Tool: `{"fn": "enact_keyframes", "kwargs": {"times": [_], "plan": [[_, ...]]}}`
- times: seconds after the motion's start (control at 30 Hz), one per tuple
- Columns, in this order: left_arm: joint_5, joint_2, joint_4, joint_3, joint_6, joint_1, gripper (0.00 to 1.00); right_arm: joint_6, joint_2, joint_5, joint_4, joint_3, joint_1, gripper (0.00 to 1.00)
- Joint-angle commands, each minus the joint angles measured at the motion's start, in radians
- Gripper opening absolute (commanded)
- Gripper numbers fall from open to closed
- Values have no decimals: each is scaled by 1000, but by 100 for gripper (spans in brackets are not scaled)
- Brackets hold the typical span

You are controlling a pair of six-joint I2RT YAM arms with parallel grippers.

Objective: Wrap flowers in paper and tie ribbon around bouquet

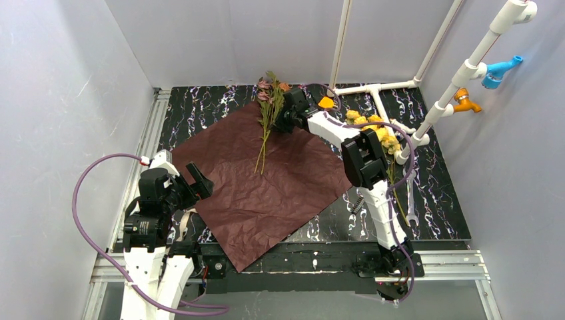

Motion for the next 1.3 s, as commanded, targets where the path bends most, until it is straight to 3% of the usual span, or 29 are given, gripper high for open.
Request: {"fn": "enact_keyframes", "kwargs": {"times": [0.0, 0.1, 0.23, 0.53, 0.8, 0.9, 1.03, 1.13, 1.27], "plan": [[11, 0, 8, -11, 8, 8, 97, -5, 31, -15, -1, 61, -1, 1], [12, 2, 8, -10, 9, 9, 97, -7, 36, -17, -5, 53, -7, 5], [12, 2, 9, -10, 10, 10, 97, -4, 40, -30, -6, 49, -21, 25], [12, 5, 9, -11, 10, 11, 97, -25, 34, -83, -24, 81, -59, 44], [13, 13, 9, -12, 9, 14, 97, -253, -31, -59, -286, 276, -144, 63], [12, 13, 9, -12, 10, 17, 97, -379, -112, 2, -385, 240, -189, 72], [13, 10, 8, -12, 10, 19, 97, -582, -234, 104, -517, 129, -252, 74], [15, 10, 10, -12, 10, 19, 97, -718, -293, 263, -604, 57, -297, 78], [19, 8, 12, -12, 10, 19, 97, -817, -353, 478, -629, -52, -324, 97]]}}
